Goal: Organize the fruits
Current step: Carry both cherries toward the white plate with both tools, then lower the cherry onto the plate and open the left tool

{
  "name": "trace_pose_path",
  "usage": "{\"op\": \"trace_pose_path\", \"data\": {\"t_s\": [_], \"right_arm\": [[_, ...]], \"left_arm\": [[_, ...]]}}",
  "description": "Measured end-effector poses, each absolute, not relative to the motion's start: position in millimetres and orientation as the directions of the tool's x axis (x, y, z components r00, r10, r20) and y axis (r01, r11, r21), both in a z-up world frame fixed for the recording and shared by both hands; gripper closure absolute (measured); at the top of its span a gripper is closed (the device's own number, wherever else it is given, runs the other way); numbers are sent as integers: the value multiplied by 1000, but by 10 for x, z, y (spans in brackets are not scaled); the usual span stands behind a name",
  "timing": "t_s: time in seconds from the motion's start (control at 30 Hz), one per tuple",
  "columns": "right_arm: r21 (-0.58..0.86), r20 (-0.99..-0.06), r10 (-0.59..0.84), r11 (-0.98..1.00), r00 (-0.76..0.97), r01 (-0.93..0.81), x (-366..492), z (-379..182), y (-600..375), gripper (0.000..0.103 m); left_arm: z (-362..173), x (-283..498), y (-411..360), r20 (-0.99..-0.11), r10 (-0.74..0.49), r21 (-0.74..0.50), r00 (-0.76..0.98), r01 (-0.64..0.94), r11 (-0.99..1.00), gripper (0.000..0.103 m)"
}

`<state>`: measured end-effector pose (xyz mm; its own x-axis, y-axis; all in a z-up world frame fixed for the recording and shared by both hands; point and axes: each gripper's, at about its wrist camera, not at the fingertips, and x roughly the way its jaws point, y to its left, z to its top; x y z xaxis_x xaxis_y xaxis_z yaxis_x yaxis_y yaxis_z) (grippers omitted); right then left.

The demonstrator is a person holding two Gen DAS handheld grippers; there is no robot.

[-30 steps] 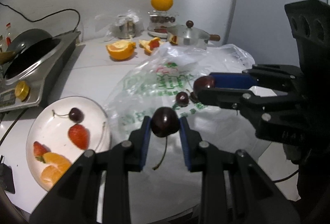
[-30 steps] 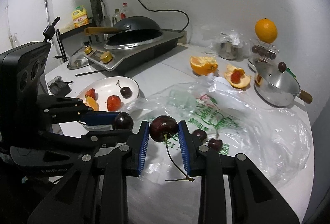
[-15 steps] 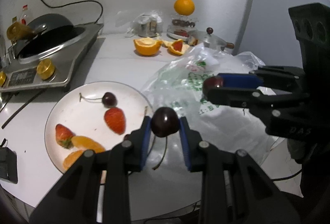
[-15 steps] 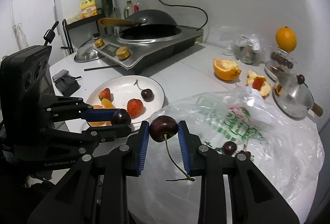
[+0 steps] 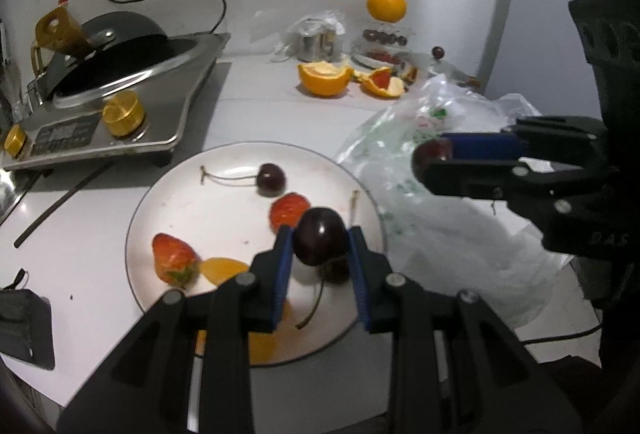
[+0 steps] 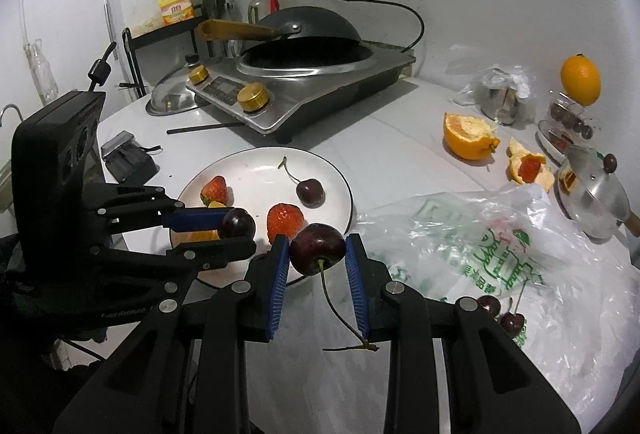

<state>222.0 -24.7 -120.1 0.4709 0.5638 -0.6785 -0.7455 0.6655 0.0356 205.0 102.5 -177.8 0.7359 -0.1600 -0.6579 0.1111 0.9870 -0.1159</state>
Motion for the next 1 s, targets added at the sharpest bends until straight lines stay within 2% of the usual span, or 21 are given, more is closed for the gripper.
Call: {"op": "trace_pose_path", "data": {"t_s": [0.53,0.63,0.7,1.0], "right_arm": [[46,-706,558,651,437,-758,2456,-1365,8,72],[41,-709,555,649,436,-760,2477,-1373,47,72],[39,-711,554,647,434,-761,2494,-1378,82,72],[31,-719,531,670,449,-742,2618,-1405,251,72]], "left_arm": [[-1946,2244,1293,-686,-119,-127,718,43,991,72],[-1919,2230,1342,-673,-119,-142,730,30,989,62],[-1893,2215,1363,-664,-119,-146,739,28,989,49],[-1862,2166,1493,-643,-117,-159,757,17,987,48]]}}
